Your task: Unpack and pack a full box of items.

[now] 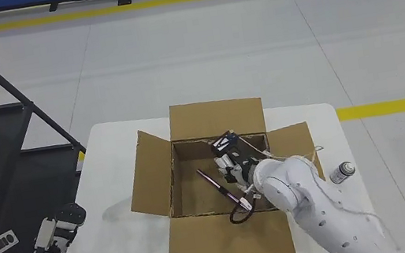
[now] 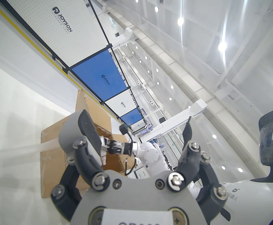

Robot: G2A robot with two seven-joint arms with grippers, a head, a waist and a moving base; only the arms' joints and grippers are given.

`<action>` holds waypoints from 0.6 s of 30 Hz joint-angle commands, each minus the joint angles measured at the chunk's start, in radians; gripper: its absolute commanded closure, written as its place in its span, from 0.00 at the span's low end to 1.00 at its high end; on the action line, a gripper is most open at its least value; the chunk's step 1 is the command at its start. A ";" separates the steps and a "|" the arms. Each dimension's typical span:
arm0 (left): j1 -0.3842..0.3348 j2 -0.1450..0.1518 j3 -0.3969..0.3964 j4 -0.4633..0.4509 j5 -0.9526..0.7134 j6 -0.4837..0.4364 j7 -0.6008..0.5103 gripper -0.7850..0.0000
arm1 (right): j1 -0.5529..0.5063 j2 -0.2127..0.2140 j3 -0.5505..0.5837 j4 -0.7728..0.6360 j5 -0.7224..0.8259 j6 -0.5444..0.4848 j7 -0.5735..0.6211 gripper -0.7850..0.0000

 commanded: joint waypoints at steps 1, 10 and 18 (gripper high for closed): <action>0.000 0.000 0.000 0.000 0.000 0.000 0.000 0.00 | -0.111 0.022 0.094 -0.192 -0.057 0.011 -0.019 1.00; 0.000 0.000 0.000 0.000 0.000 0.000 0.000 0.00 | -0.564 0.071 0.474 -0.635 -0.154 0.070 -0.181 1.00; 0.000 0.000 0.000 0.000 0.000 0.000 0.000 0.00 | -0.835 0.077 0.758 -0.567 0.054 0.022 -0.253 1.00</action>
